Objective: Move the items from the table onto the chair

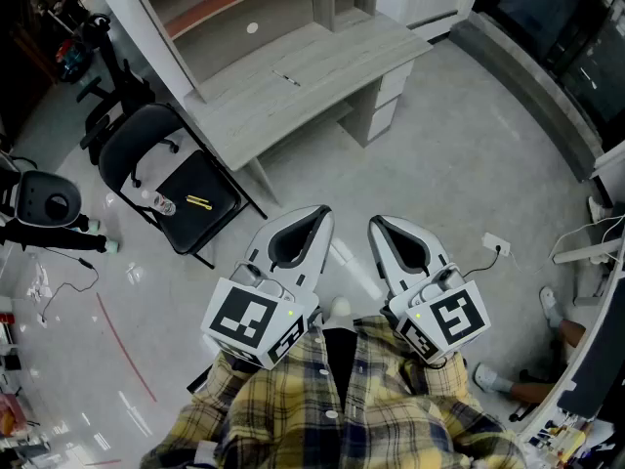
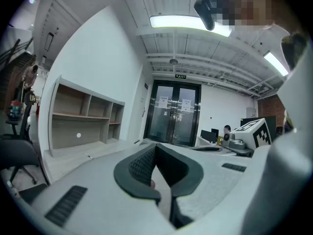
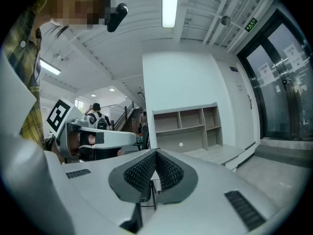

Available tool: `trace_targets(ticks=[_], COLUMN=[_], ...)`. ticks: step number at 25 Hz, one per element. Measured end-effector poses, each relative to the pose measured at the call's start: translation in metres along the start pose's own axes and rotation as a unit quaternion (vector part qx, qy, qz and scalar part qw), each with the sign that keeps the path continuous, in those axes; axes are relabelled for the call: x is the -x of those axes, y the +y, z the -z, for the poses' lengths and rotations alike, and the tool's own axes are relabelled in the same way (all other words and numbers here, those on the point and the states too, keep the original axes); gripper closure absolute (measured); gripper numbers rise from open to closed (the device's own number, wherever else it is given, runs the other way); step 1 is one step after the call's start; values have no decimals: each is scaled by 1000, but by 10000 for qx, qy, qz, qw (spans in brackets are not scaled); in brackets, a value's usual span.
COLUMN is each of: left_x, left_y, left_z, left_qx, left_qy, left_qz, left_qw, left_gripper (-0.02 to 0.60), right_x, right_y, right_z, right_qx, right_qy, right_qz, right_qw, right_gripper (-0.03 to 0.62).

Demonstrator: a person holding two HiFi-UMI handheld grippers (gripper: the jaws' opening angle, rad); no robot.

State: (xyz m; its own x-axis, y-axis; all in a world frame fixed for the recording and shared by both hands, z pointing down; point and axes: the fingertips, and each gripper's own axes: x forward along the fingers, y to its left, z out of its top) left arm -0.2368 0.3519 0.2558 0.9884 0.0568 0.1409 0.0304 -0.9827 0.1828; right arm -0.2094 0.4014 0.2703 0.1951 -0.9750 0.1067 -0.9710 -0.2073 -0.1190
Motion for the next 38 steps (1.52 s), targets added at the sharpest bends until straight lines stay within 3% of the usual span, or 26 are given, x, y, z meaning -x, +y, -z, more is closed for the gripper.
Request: trace_targets(ticks=[12,20,27,38], left_x=[-21,-39,-89,-196], left_y=[-8,19,72,209], left_z=[8,15,10,-40], left_qx=[50,175,235,304], left_qy=[47,115,86,0], left_qz=[-237,-539,-559,-597], left_qw=[9997,9983,9981,9978], left_gripper=[577,577,577,577], right_x=[26,15,-46,-212], right_y=[-36,-59,-99,-172], right_z=[7,22,22,-22], right_qx=[-102,-237,-228,56], right_qy=[7,163,223,413], right_qz=[158,125,88,-161], right_qw=[9998,9995,9995,9990], right_gripper=[576,576,576,576])
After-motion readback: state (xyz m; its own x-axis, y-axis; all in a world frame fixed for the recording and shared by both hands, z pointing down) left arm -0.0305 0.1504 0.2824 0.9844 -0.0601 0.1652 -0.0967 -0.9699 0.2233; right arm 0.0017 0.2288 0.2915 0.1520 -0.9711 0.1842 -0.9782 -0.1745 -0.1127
